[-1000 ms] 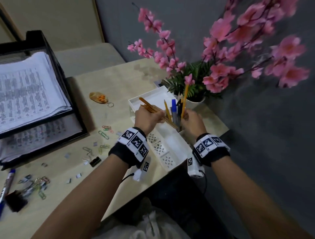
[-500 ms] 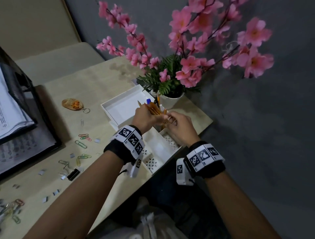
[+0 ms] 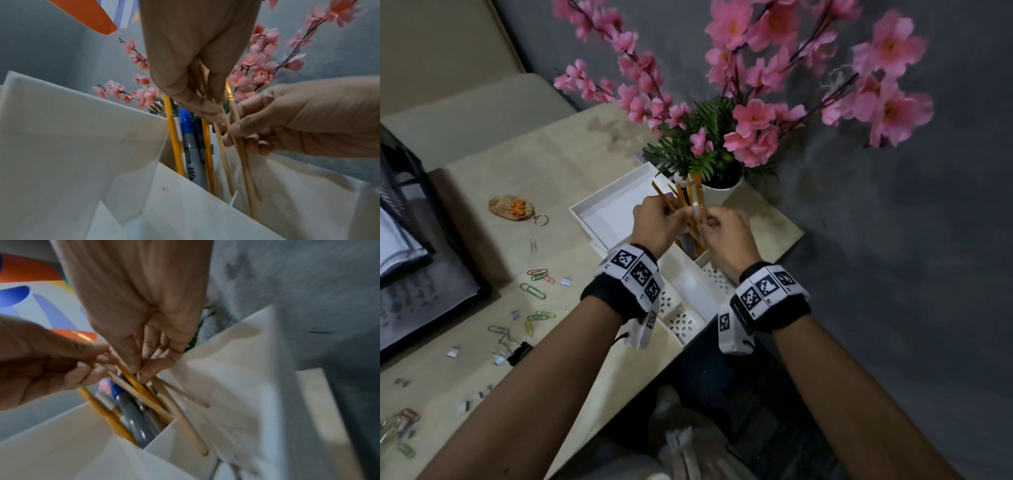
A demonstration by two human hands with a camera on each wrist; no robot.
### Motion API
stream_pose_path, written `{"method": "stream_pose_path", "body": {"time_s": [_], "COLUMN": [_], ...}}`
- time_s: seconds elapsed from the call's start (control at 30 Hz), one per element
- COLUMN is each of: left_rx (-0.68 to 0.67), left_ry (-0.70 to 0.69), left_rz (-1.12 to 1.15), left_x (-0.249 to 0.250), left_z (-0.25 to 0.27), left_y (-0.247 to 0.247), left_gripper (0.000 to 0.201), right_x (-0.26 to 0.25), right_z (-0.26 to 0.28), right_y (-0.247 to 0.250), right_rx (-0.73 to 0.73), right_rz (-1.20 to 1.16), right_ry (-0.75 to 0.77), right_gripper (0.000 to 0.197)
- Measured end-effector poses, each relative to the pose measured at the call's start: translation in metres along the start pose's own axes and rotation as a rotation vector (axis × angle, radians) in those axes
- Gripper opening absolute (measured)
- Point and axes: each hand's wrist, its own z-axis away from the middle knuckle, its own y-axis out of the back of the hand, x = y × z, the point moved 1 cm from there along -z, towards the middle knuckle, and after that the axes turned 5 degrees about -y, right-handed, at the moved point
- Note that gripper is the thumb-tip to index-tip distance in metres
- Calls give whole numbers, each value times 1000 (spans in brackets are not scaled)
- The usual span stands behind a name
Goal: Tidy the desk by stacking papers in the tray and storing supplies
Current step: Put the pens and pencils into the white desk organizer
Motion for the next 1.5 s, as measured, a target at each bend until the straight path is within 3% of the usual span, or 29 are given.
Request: {"method": "stream_pose_path", "body": {"time_s": [0.1,0.23,0.3,0.47,0.57,0.73,0.83,0.93,1.03,1.17,1.37,1.5], "left_rx": [-25,-142,-216,-509,-587,-551,-516,-459,-379,-254,-41,102], "left_ry": [-88,-343,-416,-356,-373,-370,-353,-329,-249,-110,156,341], "left_rz": [-17,-202,-202,-517,-589,-553,-512,-447,-371,-312,-338,-352], "left_x": [6,24,28,20,18,12,7,-1,-16,-52,-148,-214], "left_z": [7,21,24,19,19,19,29,42,56,86,164,225], "left_y": [-7,-19,-27,-49,-56,-57,-47,-24,12,85,213,287], "left_gripper": [10,24,23,29,30,30,41,44,35,26,23,22], "right_x": [20,41,43,38,40,46,43,24,-6,-59,-133,-179], "right_z": [15,39,44,42,46,53,63,75,83,92,114,153], "right_y": [13,19,18,24,26,28,34,33,17,-32,-168,-256], "right_rx": [126,208,217,197,201,328,554,735,743,539,-383,-681], "right_rz": [-92,-288,-399,-647,-650,-643,-443,-285,-246,-223,74,192], "right_ry": [-81,-160,-213,-326,-336,-356,-319,-165,-23,138,243,339], "right_gripper": [1,31,33,29,30,32,38,37,33,22,15,14]}}
